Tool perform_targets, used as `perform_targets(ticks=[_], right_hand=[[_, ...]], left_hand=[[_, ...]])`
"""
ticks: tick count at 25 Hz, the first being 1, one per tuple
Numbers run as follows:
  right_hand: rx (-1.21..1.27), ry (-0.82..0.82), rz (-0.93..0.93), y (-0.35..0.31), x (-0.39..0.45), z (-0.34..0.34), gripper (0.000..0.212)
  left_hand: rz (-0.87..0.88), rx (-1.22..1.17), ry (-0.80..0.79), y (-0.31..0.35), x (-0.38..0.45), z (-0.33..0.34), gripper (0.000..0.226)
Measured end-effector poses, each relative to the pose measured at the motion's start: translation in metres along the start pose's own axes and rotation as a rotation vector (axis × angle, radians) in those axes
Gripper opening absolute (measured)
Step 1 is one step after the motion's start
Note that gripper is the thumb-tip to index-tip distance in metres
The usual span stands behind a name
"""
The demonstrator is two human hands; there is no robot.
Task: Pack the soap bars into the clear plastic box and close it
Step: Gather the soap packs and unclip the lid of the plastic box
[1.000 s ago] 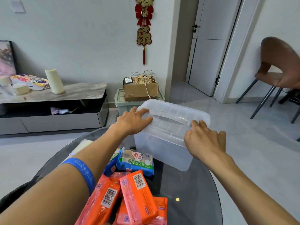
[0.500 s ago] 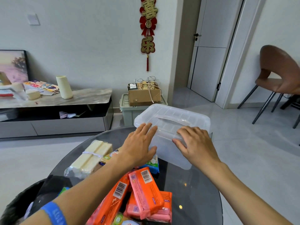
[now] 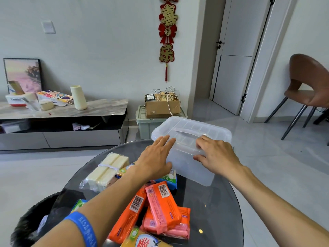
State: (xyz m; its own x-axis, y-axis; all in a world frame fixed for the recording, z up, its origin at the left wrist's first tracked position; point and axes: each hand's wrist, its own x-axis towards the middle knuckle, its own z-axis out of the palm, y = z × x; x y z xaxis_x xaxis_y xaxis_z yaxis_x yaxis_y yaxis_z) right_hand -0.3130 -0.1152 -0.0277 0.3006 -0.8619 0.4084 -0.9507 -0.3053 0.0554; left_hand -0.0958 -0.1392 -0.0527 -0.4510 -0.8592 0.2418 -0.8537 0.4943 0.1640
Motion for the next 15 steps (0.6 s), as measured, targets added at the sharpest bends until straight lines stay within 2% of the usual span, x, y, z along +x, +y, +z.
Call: perform_targets(ticks=[5,8,11,15], right_hand=[[0.091,-0.068,0.079,0.006,0.01,-0.004,0.039],[0.15,-0.069,0.103,0.009,0.017,-0.011,0.041],[0.206,-0.055,0.131,0.016,0.018,-0.018,0.039],[0.379,0.099,0.257,0.021,0.018,-0.028,0.035]], left_hand=[[0.212,0.092,0.31,0.009,-0.013,0.008,0.054],[0.279,0.143,0.361,0.017,-0.01,0.009,0.036],[0.302,0.21,0.332,0.023,-0.004,0.01,0.044],[0.304,0.185,0.381,0.032,0.01,0.006,0.052]])
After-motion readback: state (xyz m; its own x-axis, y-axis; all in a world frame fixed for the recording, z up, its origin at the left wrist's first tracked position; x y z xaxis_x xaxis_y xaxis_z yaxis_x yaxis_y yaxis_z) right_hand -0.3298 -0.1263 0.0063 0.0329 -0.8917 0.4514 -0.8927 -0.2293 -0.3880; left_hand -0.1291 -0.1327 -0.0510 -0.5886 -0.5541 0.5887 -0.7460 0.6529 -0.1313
